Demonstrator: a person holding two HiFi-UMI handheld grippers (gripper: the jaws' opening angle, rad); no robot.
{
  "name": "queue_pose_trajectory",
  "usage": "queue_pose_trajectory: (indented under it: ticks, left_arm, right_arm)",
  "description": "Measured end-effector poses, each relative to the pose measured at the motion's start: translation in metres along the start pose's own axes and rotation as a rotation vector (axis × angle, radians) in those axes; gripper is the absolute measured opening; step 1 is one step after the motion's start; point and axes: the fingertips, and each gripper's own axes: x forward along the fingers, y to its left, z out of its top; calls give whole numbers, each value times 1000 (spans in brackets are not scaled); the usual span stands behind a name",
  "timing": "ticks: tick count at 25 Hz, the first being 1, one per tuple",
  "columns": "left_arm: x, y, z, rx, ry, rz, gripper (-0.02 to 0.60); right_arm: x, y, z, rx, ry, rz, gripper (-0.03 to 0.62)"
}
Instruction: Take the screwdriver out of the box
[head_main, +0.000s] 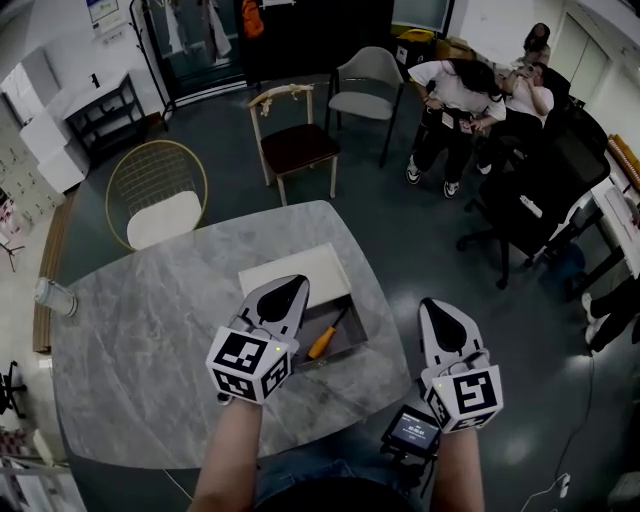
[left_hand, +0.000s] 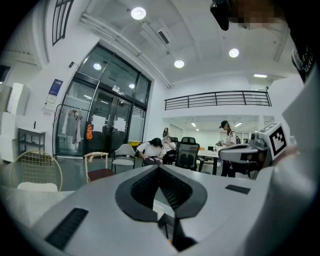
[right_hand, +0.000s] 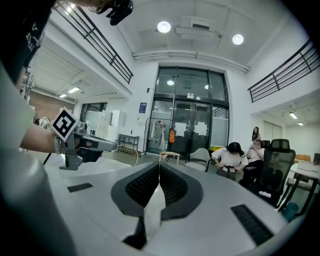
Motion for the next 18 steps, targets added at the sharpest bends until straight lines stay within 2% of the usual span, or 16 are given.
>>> queue_pose_trajectory:
  ticks: [3, 7, 14, 18]
  left_arm:
    - [7, 6, -8, -19, 34, 31, 12]
    - [13, 7, -28, -32, 125, 31, 12]
    - [18, 0, -97, -73, 357, -19, 14]
    - [18, -9, -146, -100, 533, -56, 22]
  right_arm:
    - [7, -8, -1, 7, 12, 16, 26]
    - [10, -14, -13, 41, 29, 25, 26]
    - [4, -11, -72, 149, 138, 3, 26]
    - [-4, -6, -100, 185, 188, -6, 26]
